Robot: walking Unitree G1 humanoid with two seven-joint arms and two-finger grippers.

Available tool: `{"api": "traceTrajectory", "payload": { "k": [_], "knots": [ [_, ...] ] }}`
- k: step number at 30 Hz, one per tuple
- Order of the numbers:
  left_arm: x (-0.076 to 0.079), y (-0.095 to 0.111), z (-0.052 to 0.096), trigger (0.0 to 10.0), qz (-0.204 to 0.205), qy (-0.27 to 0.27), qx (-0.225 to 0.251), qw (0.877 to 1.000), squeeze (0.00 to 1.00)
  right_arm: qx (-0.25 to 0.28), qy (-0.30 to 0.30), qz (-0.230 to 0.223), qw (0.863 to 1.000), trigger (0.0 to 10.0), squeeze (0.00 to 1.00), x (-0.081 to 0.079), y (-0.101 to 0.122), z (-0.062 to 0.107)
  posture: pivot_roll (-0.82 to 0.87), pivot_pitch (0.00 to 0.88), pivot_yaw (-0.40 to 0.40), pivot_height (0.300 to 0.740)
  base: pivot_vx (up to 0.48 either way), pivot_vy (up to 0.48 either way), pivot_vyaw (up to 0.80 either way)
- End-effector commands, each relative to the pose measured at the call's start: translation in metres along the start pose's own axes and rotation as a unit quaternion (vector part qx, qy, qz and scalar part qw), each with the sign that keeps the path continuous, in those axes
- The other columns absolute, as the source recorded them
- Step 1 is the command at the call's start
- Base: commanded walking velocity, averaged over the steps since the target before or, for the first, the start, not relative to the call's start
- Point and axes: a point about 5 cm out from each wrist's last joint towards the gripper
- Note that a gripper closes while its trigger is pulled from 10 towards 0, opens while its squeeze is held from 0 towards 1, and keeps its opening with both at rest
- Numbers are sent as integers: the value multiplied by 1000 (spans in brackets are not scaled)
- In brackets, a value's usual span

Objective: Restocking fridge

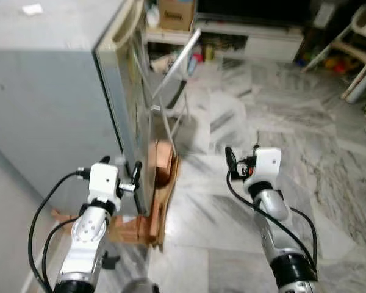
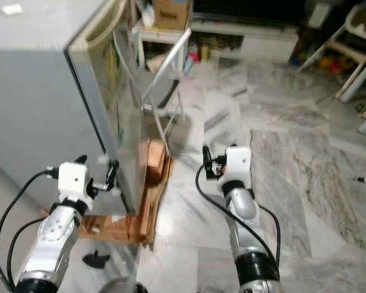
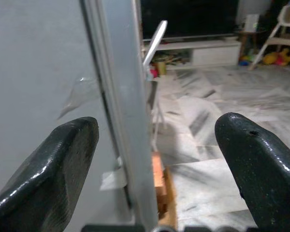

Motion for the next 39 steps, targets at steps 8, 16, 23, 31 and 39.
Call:
{"api": "traceTrajectory", "payload": {
  "k": [8, 16, 23, 31, 39],
  "knots": [
    [16, 7, 1, 10000, 15, -48, 21, 999, 0, 6, -8, 5, 1000, 10000, 0, 4, 4, 0, -14, 0, -13, 740, 93, 0, -200],
    [16, 6, 1, 10000, 14, -46, 16, 999, 0, 5, -5, 5, 1000, 10000, 0, 4, 3, 0, -11, 0, -18, 740, 0, 0, -773],
    [4, 1, -5, 10000, 5, -2, -9, 1000, 0, 4, -3, 5, 1000, 10000, 0, 3, 3, 0, -11, 0, -22, 740, 0, 0, -64],
    [-18, 4, -24, 10000, 3, 54, -21, 998, 0, -17, 6, 4, 1000, 10000, 0, 4, -3, 9, -18, 0, -25, 740, 0, 0, 0],
    [-18, 7, -41, 10000, -6, 51, -21, 998, 0, -42, 4, 17, 999, 10000, 0, 11, -14, 31, -46, 0, -25, 740, 0, 0, 0]
  ]
}}
Point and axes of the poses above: a point about 5 cm out from each wrist's last joint towards the gripper, its own z axis pointing back from the gripper into the wrist, its own y axis along the axis of the wrist's last joint, x = y × z, and after that the axes turned 13 degrees about -z, right-handed
